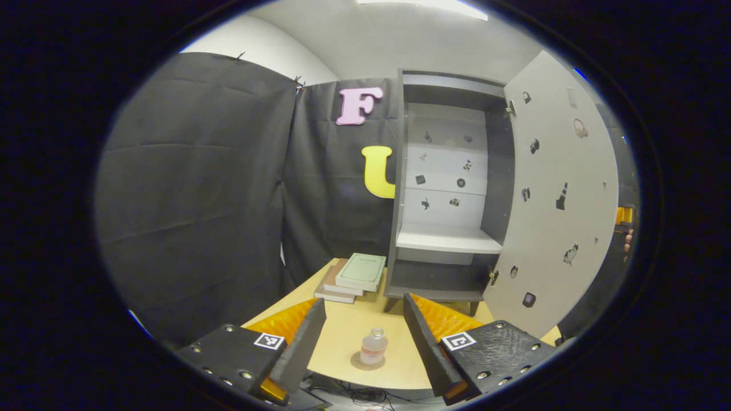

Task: Open the cabinet door with the right hand, grasp the bottle in the cabinet with the left hand and place it on the coaster, then close the cabinet door with the right hand.

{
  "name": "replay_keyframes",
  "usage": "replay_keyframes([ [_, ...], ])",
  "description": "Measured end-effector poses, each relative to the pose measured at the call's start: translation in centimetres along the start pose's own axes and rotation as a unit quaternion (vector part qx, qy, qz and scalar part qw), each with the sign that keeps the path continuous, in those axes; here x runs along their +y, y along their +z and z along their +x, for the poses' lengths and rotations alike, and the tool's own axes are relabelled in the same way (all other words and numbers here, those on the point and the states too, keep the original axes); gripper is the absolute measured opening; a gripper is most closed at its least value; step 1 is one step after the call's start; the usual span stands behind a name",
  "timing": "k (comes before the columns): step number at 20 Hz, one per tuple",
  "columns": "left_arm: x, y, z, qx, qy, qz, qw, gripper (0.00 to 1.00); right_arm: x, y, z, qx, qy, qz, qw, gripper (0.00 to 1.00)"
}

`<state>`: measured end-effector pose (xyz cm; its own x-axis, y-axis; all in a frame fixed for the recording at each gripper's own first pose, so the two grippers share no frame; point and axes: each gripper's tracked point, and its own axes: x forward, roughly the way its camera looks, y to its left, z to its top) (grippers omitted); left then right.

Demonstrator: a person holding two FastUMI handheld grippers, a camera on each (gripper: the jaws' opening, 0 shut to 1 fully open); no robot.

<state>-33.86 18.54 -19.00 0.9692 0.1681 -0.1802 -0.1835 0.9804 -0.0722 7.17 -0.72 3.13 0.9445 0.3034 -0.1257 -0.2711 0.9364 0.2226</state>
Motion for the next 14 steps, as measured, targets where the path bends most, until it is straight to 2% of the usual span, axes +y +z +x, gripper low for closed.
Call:
replay_keyframes([
  [2, 0.3, 0.1, 0.1, 0.001, -0.006, 0.002, 1.0, 0.82, 0.4, 0.6, -0.3, -0.006, -0.015, -0.004, 1.0, 0.97],
  [8, 2.4, -0.2, 1.8, 0.001, -0.033, 0.008, 0.999, 0.82, 2.0, 1.2, -0.7, -0.031, -0.064, -0.064, 0.995, 0.96],
  [9, 2.8, -0.2, 2.1, 0.002, -0.04, 0.009, 0.999, 0.82, 2.5, 1.0, -0.8, -0.029, -0.07, -0.065, 0.995, 0.89],
  [14, 5.1, -0.2, 3.7, 0.005, -0.065, 0.016, 0.998, 0.82, 6.1, 0.3, -0.6, -0.03, -0.084, -0.061, 0.994, 0.89],
])
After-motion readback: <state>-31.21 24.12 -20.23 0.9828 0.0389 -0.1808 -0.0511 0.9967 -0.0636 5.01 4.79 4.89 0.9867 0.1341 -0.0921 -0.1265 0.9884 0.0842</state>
